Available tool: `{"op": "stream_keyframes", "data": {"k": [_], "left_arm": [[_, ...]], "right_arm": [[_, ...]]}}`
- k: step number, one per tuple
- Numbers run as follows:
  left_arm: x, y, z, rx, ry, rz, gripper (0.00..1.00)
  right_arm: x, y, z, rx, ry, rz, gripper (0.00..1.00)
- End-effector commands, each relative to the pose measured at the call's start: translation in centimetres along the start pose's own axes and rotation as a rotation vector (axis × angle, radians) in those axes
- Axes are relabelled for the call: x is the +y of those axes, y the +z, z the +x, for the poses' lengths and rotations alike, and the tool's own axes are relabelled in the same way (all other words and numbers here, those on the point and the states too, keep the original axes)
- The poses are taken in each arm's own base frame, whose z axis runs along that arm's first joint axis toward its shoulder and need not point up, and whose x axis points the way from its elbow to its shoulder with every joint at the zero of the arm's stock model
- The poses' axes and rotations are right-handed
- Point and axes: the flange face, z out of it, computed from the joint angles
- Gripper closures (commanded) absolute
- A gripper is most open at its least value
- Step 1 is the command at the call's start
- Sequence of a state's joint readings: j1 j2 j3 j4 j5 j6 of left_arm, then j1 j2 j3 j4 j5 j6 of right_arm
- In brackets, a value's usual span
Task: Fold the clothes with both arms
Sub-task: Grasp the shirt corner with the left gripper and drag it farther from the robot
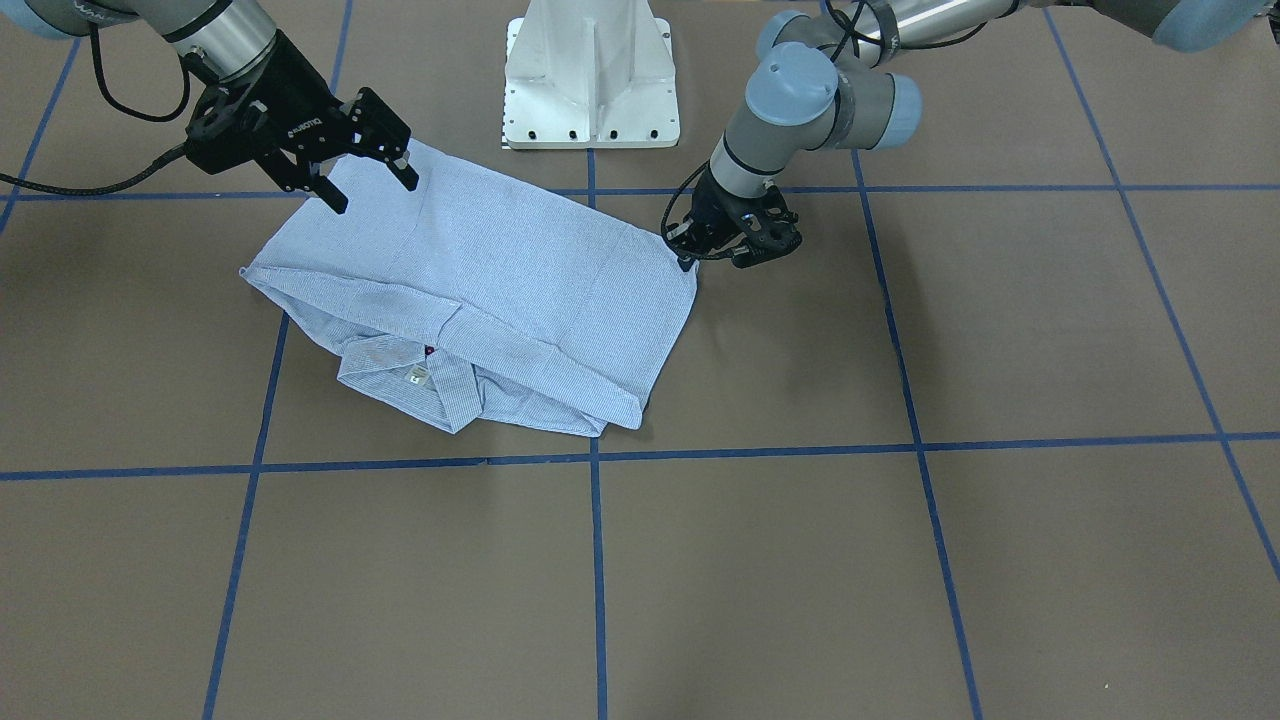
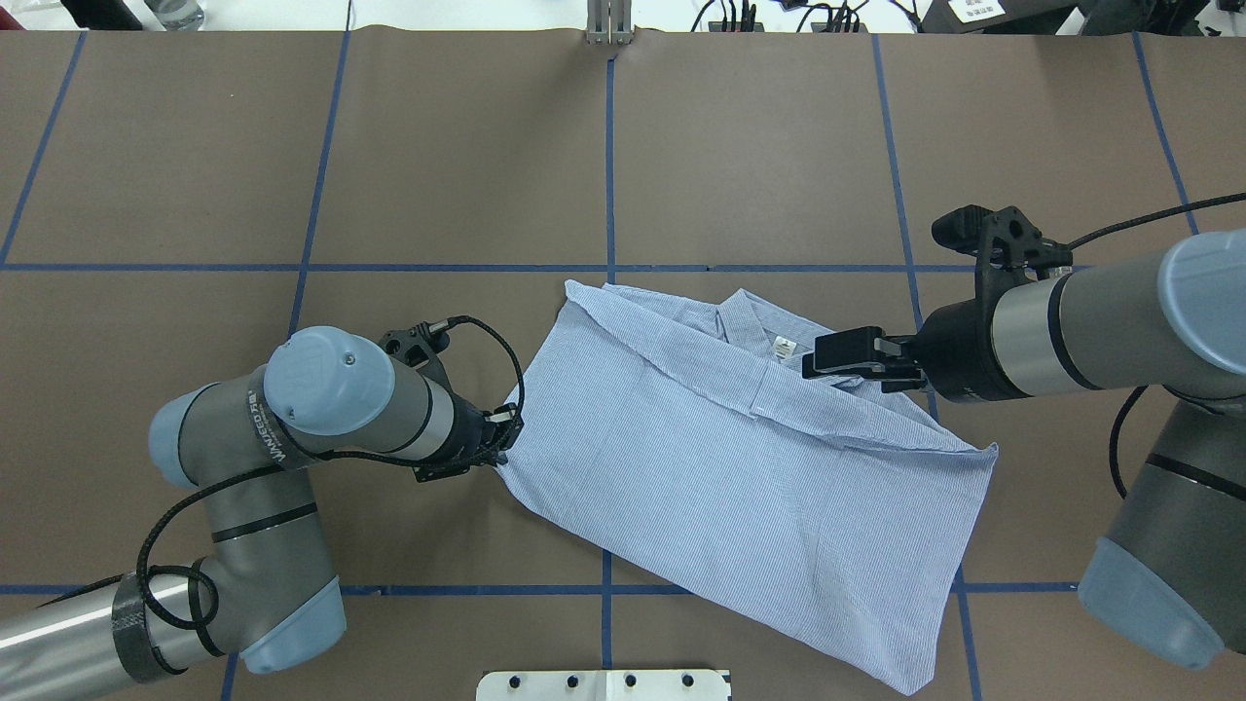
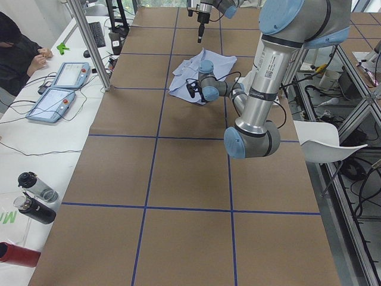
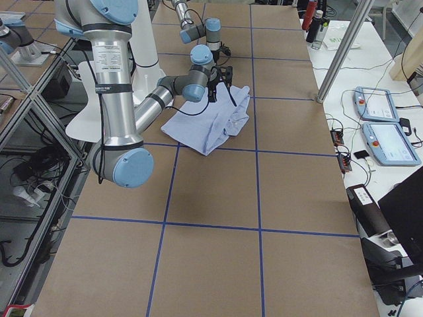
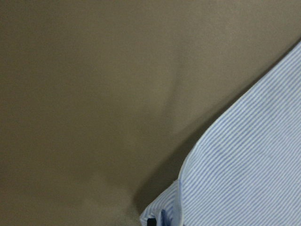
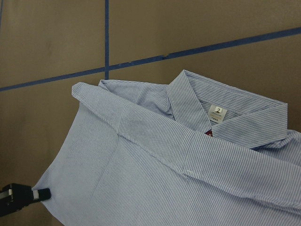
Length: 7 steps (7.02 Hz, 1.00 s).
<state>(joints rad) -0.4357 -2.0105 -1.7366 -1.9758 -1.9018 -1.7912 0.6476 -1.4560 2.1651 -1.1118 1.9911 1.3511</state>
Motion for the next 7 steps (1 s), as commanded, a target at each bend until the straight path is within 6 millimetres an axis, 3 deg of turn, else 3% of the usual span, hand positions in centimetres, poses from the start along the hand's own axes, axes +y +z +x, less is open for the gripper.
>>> {"op": "stream_keyframes", "data": {"k": [1, 3, 4, 6, 7], "left_arm": [[-3.6, -1.3, 0.4, -0.022, -0.047, 0.057, 1.0], [-10.0, -4.0, 2.2, 0.001, -0.024, 0.147, 1.0], [-13.1, -4.2, 4.6, 0.004, 0.017, 0.222, 1.0], [-17.2, -3.2, 8.9, 0.007, 0.091, 0.341, 1.0], [-18.7, -2.4, 9.6, 0.071, 0.147, 0.43, 1.0]], "right_arm": [[-0.3, -0.4, -0.1, -0.006, -0.001, 0.01, 0.0], [-0.4, -0.4, 0.0, -0.003, -0.002, 0.017, 0.0], [-0.7, -0.6, 0.1, -0.002, -0.002, 0.026, 0.0], [-0.9, -0.6, 0.3, 0.002, -0.002, 0.029, 0.0], [-0.9, -0.7, 0.5, 0.005, -0.001, 0.031, 0.0]]}}
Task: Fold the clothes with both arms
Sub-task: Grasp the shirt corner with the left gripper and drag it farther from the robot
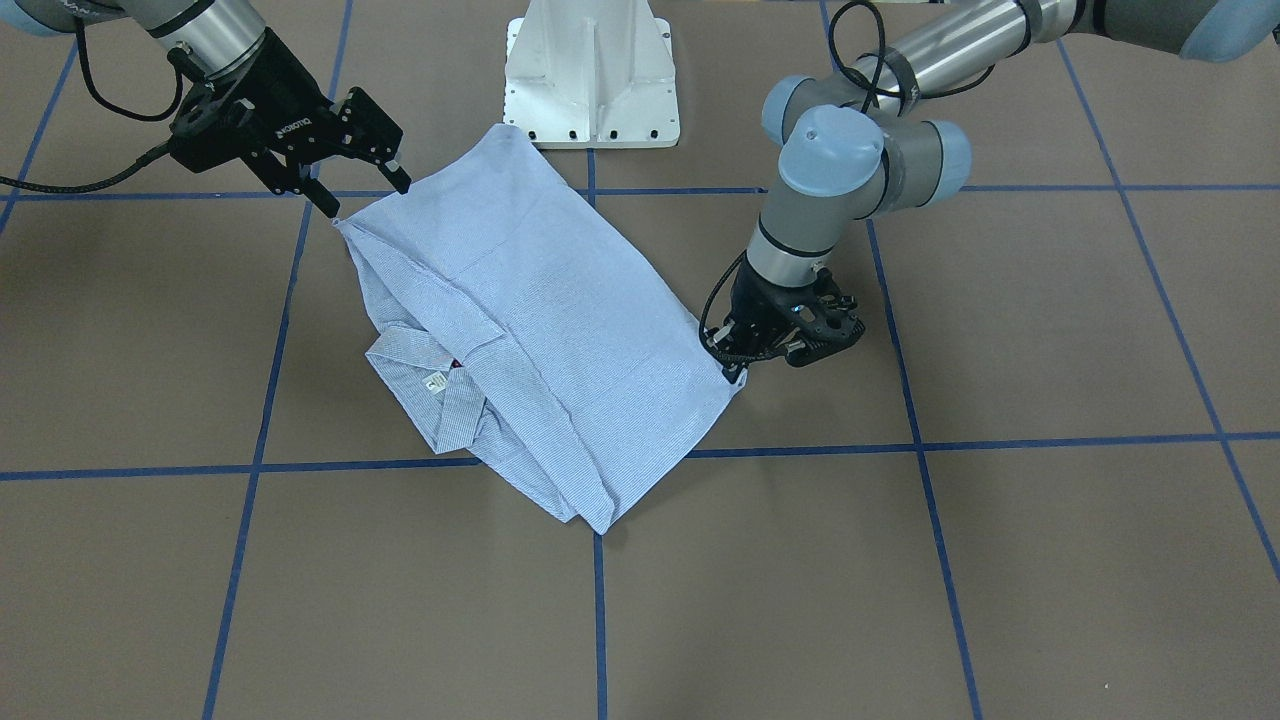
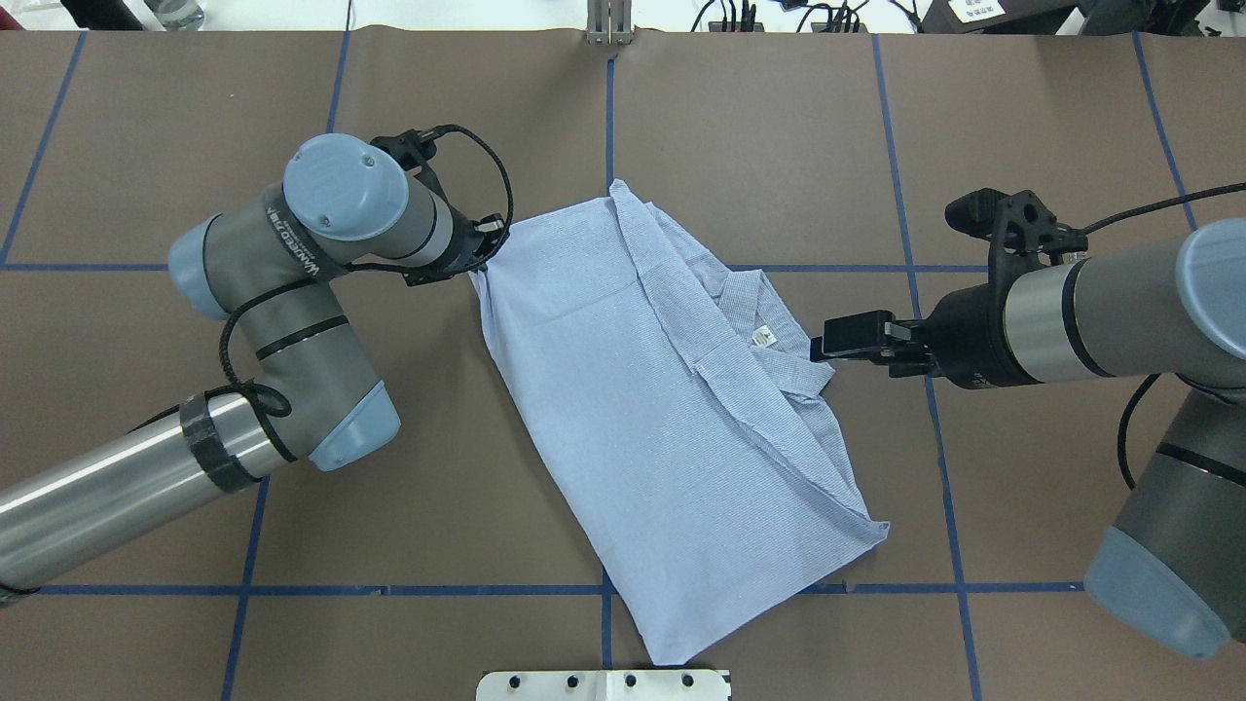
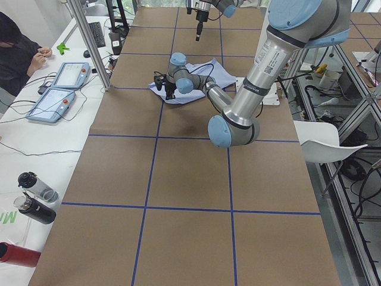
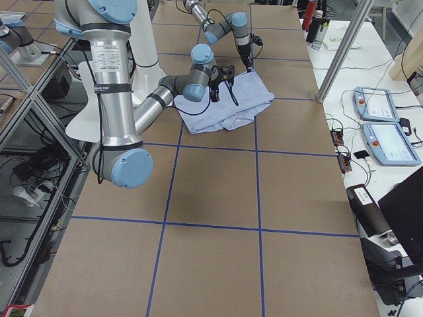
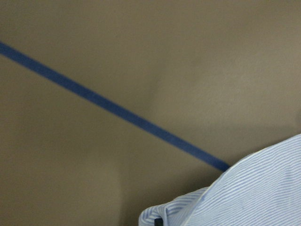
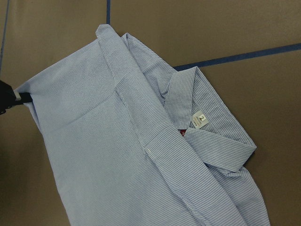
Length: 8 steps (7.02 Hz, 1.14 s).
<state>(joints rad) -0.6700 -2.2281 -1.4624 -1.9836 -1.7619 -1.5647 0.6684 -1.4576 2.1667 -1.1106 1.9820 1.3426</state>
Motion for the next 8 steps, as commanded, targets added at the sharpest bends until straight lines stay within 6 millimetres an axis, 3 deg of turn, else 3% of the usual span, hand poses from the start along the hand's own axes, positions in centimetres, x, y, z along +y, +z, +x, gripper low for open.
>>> {"op": "stream_keyframes", "data": {"k": [1, 3, 7, 8], "left_arm": [[-2.6, 3.6, 2.4, 0.092, 0.058, 0.127, 1.0], [-4.0, 6.5, 4.2, 0.248, 0.07, 0.22, 1.0], [-4.7, 6.1, 7.3, 0.324, 0.116, 0.285, 1.0], [-5.0, 6.9, 7.5, 0.313, 0.113, 0.301, 1.0]], "right_arm": [[-0.1, 0.0, 0.3, 0.005, 0.001, 0.002, 0.0], [-0.2, -0.1, 0.5, 0.008, 0.005, 0.006, 0.0], [-0.7, -0.5, 0.7, 0.01, 0.011, 0.018, 0.0], [-0.8, -0.6, 0.8, 0.01, 0.012, 0.02, 0.0]]}}
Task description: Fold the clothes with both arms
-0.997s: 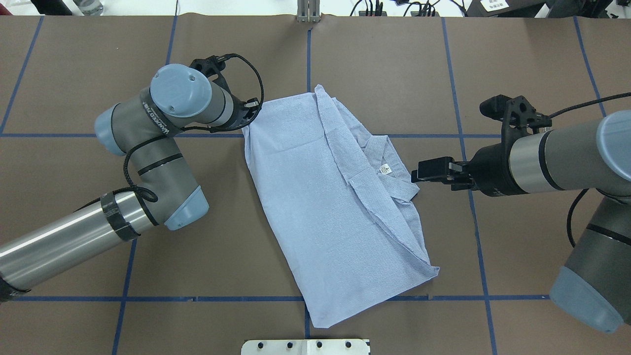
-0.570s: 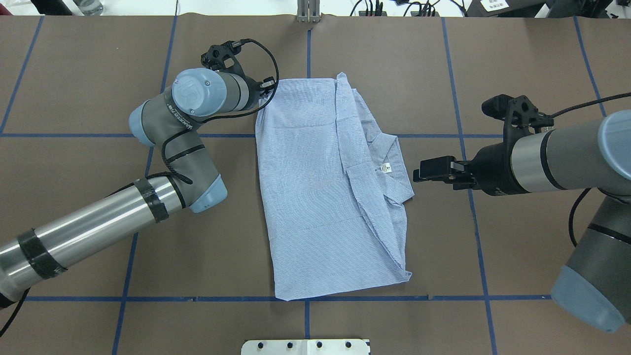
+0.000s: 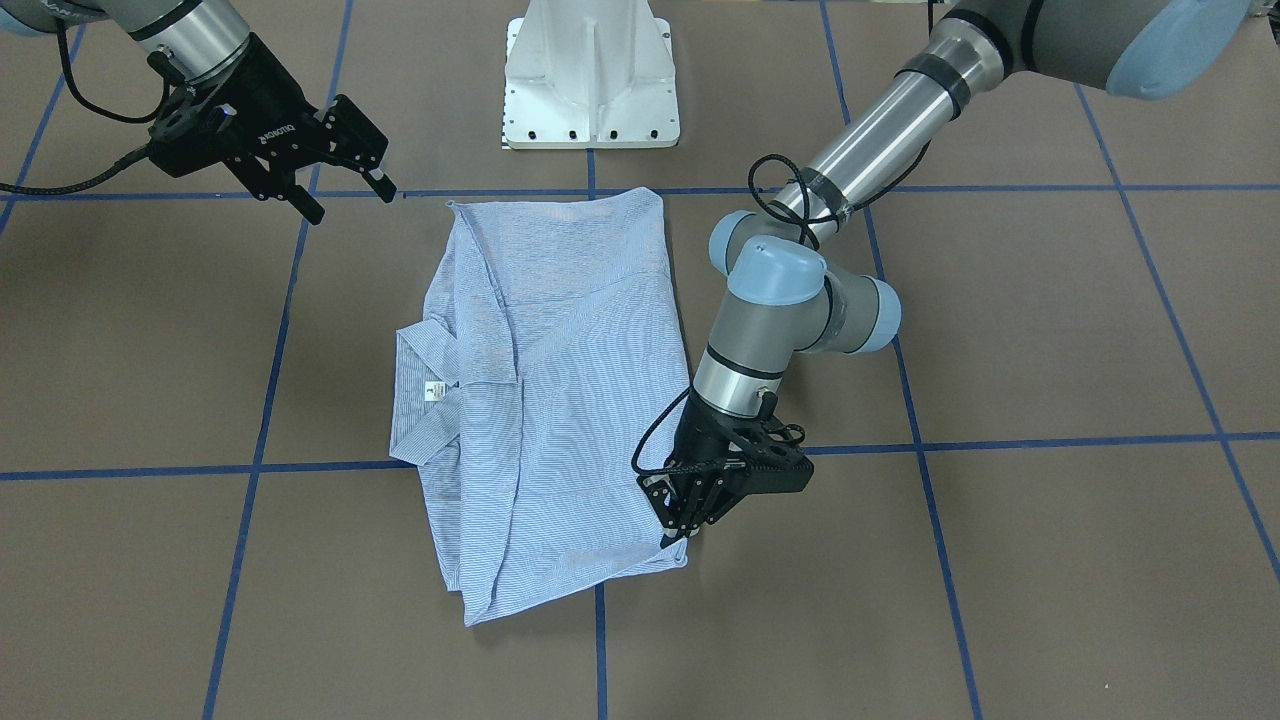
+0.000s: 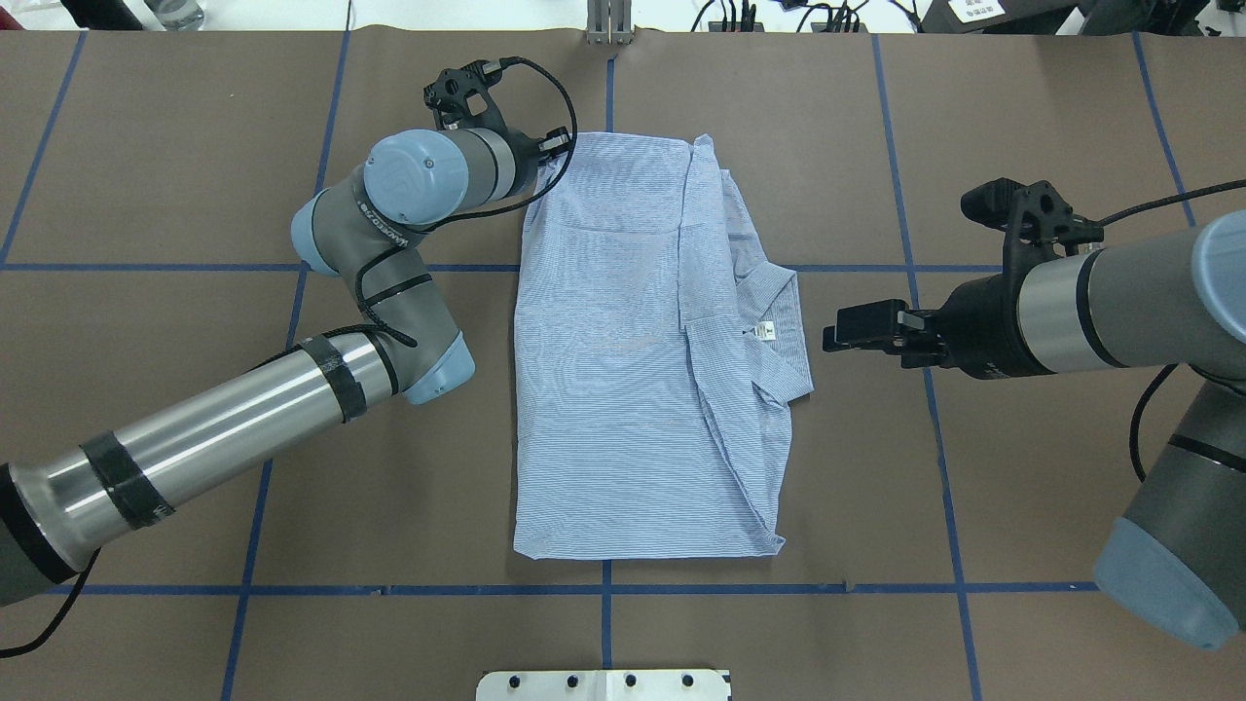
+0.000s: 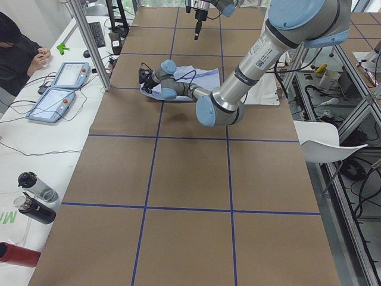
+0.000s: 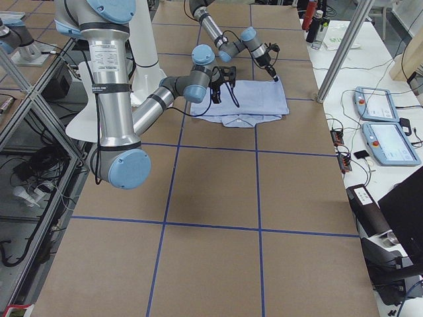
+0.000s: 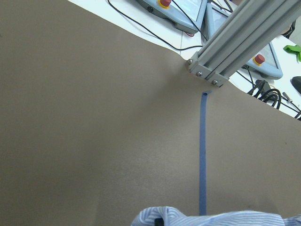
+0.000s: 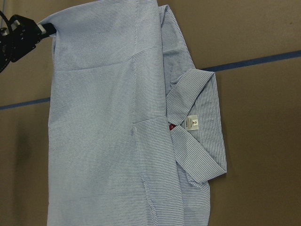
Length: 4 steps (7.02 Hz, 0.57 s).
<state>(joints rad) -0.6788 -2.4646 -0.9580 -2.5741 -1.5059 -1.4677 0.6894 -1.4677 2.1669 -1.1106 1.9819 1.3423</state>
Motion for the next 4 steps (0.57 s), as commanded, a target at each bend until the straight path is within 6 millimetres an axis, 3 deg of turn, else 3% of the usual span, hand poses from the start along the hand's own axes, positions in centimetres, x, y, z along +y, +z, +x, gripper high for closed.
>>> {"op": "stream_keyframes", "data": {"k": [1, 2, 3, 4], "left_arm": [[-0.9, 1.1, -0.4, -0.005, 0.004, 0.033, 1.0], [-1.0, 1.0, -0.3, -0.004, 0.001, 0.035, 1.0], [-1.5, 1.0, -0.4, -0.005, 0.0, 0.038, 0.6], [-2.3, 0.7, -0.3, 0.0, -0.005, 0.049, 0.01]], "right_arm": [[-0.1, 0.1, 0.1, 0.004, 0.002, 0.0, 0.0], [-0.1, 0.1, 0.0, 0.001, 0.001, -0.001, 0.0], [-0.3, 0.3, 0.1, 0.005, 0.002, 0.001, 0.0], [-0.5, 0.9, 0.4, 0.018, 0.008, 0.0, 0.0]]}}
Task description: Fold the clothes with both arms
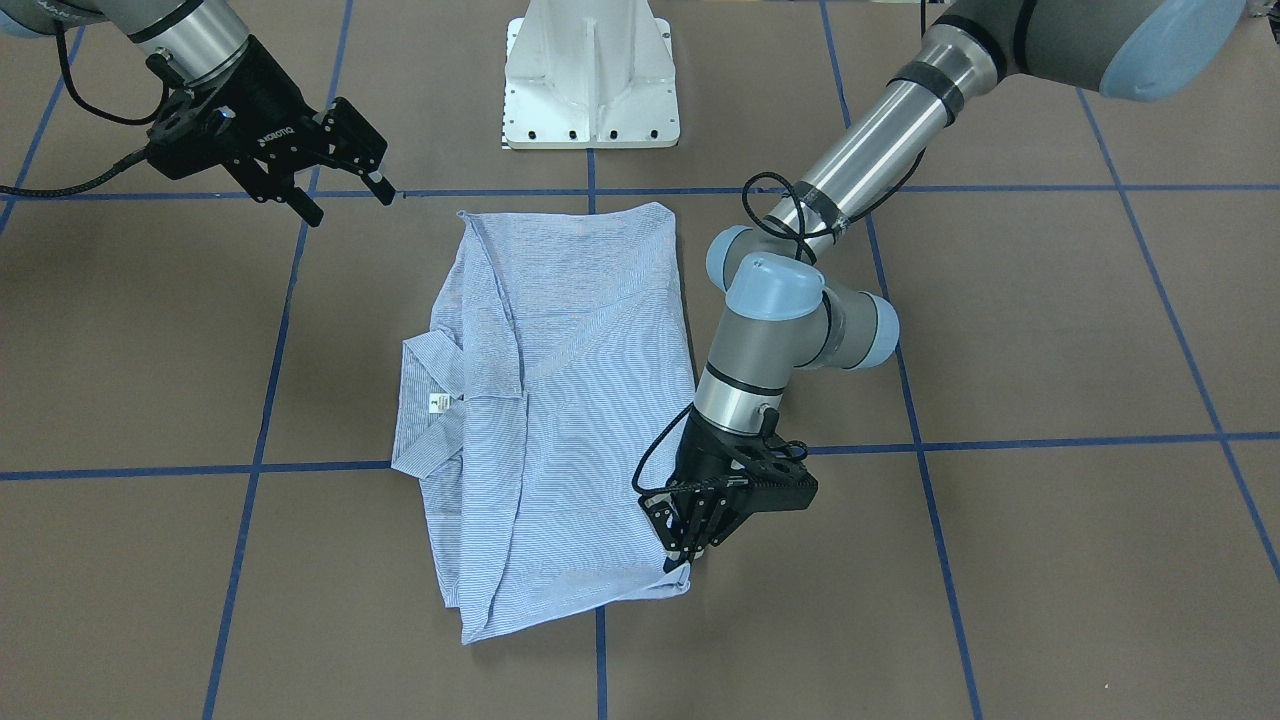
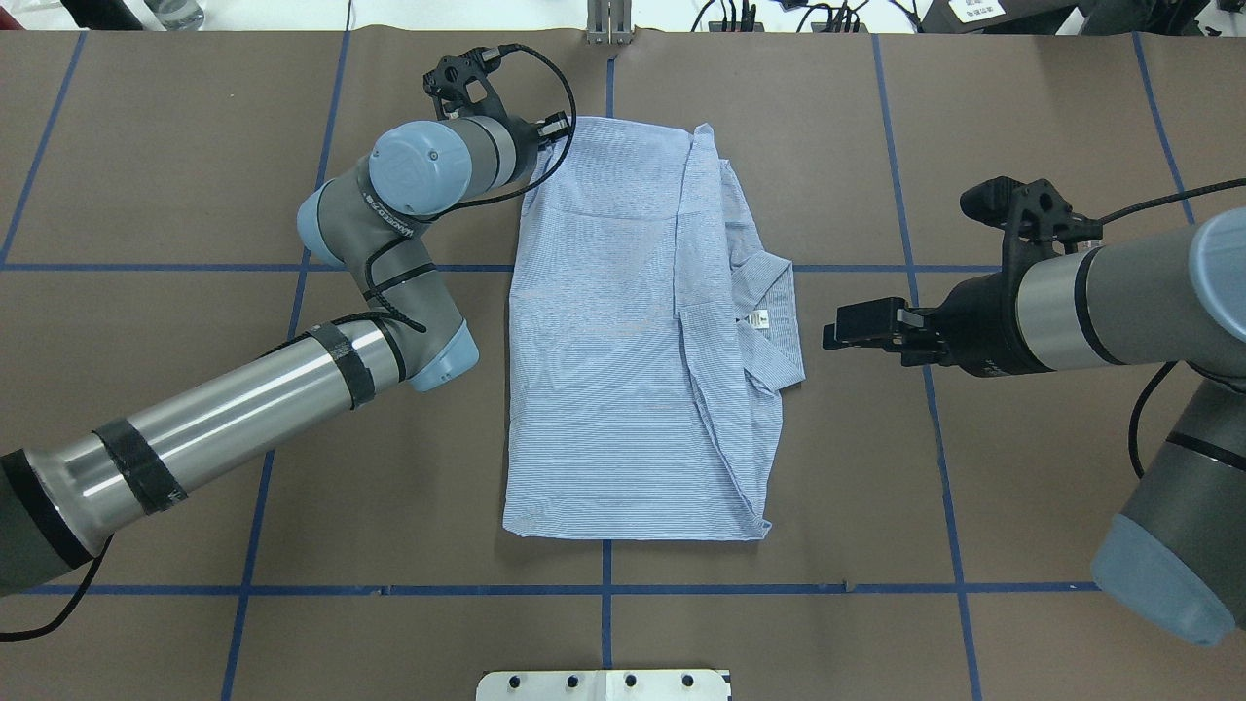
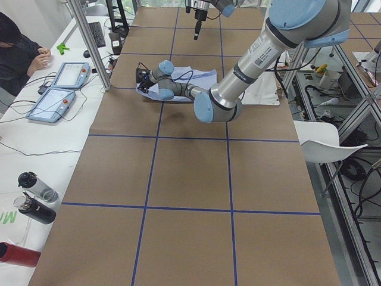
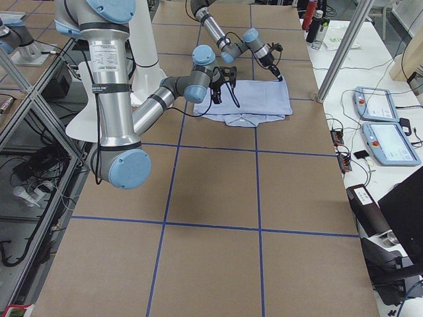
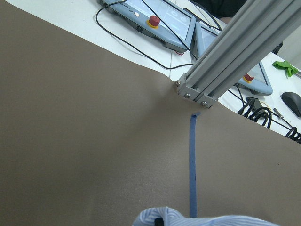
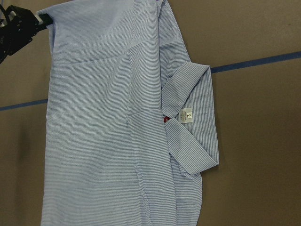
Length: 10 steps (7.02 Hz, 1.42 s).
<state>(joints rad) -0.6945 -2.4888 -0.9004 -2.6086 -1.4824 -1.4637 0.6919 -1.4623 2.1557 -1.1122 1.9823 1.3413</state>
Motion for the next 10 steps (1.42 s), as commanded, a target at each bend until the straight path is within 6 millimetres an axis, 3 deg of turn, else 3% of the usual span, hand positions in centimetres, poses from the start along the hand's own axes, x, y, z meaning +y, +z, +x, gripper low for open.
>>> {"op": "stream_keyframes", "data": {"k": [1, 2, 4, 5, 6, 7, 8, 9, 10], "left_arm": [[-2.2, -1.1, 0.9, 0.027, -0.019, 0.018, 0.0], [-4.2, -2.4, 1.4, 0.055, -0.02, -0.029, 0.0], [-6.0, -5.3, -2.9, 0.0, -0.031, -0.224, 0.0], [-5.9, -7.7, -4.8, -0.037, 0.006, -0.254, 0.0], [-6.0, -10.3, -4.5, -0.098, 0.093, -0.292, 0.0], [-5.7, -13.5, -5.3, -0.15, 0.107, -0.306, 0.0], [-5.4, -16.9, -6.4, -0.129, 0.111, -0.305, 0.0], [-4.9, -19.0, -6.9, -0.103, 0.113, -0.335, 0.0], [-4.2, -21.0, -7.8, -0.08, 0.116, -0.384, 0.0]], "right_arm": [[-0.3, 0.8, 0.1, 0.014, 0.004, -0.003, 0.0], [-1.5, 1.9, -0.1, 0.023, -0.003, -0.002, 0.0], [-2.9, 4.5, -1.7, 0.08, -0.061, -0.017, 0.0], [-3.8, 5.0, -3.8, 0.134, -0.166, -0.039, 0.0], [-4.6, 5.7, -6.2, 0.197, -0.195, -0.062, 0.0], [-5.8, 7.6, -8.7, 0.243, -0.207, -0.05, 0.0], [-7.1, 10.8, -9.9, 0.295, -0.237, -0.018, 0.0], [-8.3, 14.1, -11.2, 0.347, -0.321, -0.012, 0.0], [-8.0, 17.8, -11.6, 0.399, -0.358, -0.036, 0.0]]}}
